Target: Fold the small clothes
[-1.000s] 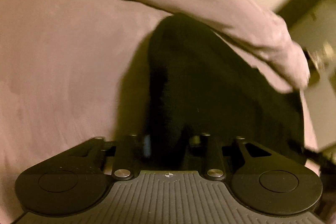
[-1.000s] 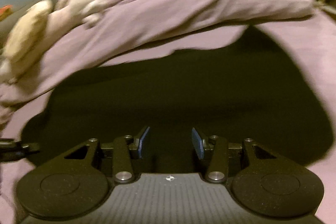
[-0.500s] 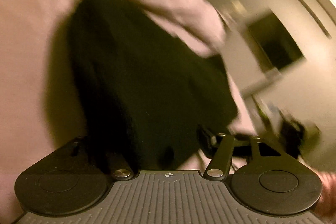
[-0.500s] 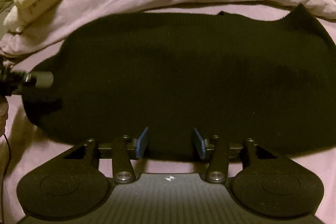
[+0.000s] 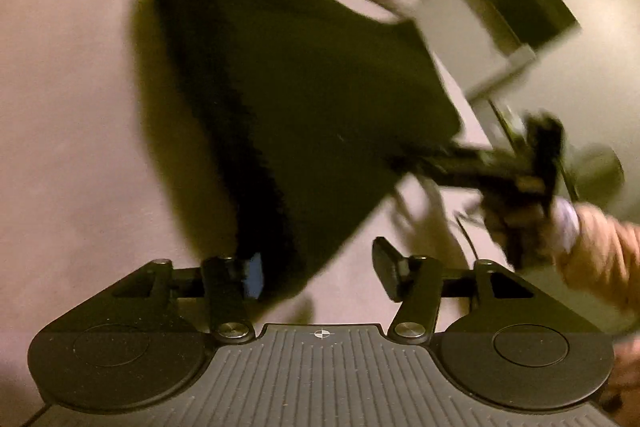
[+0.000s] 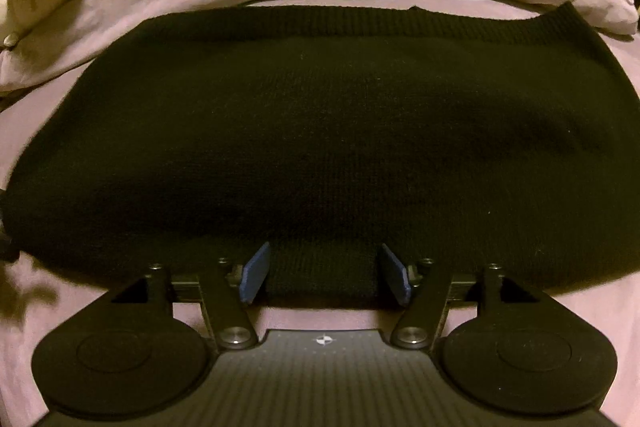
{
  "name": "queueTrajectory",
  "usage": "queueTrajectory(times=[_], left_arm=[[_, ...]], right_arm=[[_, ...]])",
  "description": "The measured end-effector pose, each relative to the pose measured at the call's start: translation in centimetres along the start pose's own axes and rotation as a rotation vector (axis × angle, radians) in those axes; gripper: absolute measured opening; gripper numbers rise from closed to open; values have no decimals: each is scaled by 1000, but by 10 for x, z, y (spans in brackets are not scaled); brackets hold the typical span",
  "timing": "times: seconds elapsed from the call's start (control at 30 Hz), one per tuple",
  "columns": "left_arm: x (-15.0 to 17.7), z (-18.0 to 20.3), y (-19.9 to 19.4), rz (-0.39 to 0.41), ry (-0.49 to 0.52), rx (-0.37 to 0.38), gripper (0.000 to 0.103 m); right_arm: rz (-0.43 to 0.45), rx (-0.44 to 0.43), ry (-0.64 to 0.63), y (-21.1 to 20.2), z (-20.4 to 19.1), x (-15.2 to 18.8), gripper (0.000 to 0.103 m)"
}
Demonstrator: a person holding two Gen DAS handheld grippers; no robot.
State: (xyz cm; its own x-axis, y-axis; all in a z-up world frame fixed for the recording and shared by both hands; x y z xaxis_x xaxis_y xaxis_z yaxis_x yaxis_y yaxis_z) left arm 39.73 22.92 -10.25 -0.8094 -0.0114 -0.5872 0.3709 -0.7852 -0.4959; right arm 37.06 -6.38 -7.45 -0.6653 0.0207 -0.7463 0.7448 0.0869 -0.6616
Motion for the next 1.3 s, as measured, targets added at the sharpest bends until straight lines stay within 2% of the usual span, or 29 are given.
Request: queueTrajectory(times=[0.03, 0.1, 0.17, 0.27, 0.33, 0.47, 0.57, 0.63, 0.77, 0.83, 0.87, 0.93, 1.0, 1.07, 1.13, 1.2, 1.3], left_arm=[[-1, -5, -5, 40, -30, -59, 86], [-4, -17, -16, 118, -101, -174, 91], [-11, -21, -24, 178, -207, -146, 92], [-26, -10, -12, 254, -243, -155, 98], [-36, -6, 10, 250, -239, -189, 98], [-43, -7, 65, 166, -280, -216, 98], [-43, -6, 89, 154, -274, -275, 98], [-48, -2, 97, 166, -265, -314, 97], [-55, -7, 102, 171, -268, -391, 87], [-57, -8, 101, 180, -289, -416, 81], [-58, -9, 99, 193, -296, -428, 79], [-59, -13, 99, 212, -333, -434, 79], [-58, -17, 95, 227, -377, -420, 81], [-56, -19, 90, 225, -386, -416, 78], [-55, -18, 88, 210, -380, -430, 68], [-56, -16, 89, 195, -359, -442, 58], [-57, -17, 86, 194, -379, -453, 41]], right_arm=[[1, -7, -3, 0, 1, -1, 61], [6, -20, -6, -3, 4, -1, 62], [14, -29, 1, -5, 7, -1, 61], [54, -30, 36, -16, 17, -7, 61], [101, -25, 81, -23, 31, -15, 58], [170, 2, 148, -26, 55, -34, 36], [195, -12, 142, -14, 60, -44, 30], [206, -4, 99, 1, 58, -50, 30], [182, 17, 97, 44, 58, -53, 30], [209, 23, 37, 59, 51, -60, 30], [210, 26, 4, 67, 47, -64, 31], [187, 23, 15, 79, 47, -70, 31], [181, 13, 66, 73, 51, -74, 31], [201, -1, 97, 52, 52, -72, 31], [223, -10, 117, 29, 52, -60, 31], [191, -7, 138, 18, 53, -42, 31], [143, 9, 118, 13, 50, -13, 31]])
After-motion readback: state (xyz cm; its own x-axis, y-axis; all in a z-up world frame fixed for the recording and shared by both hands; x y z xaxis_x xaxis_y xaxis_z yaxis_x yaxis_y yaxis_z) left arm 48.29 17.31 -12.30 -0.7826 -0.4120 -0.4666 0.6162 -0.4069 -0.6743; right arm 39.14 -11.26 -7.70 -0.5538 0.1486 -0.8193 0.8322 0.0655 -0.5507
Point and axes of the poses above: each gripper's, at about its wrist camera, not at the fingertips, and y roughly the way its jaws point, z to its right, x to its underside, the point moved 5 cm from there along y, roughly the way its jaws point, and after that the axes turned 15 degrees about z, right-handed, at the moved point
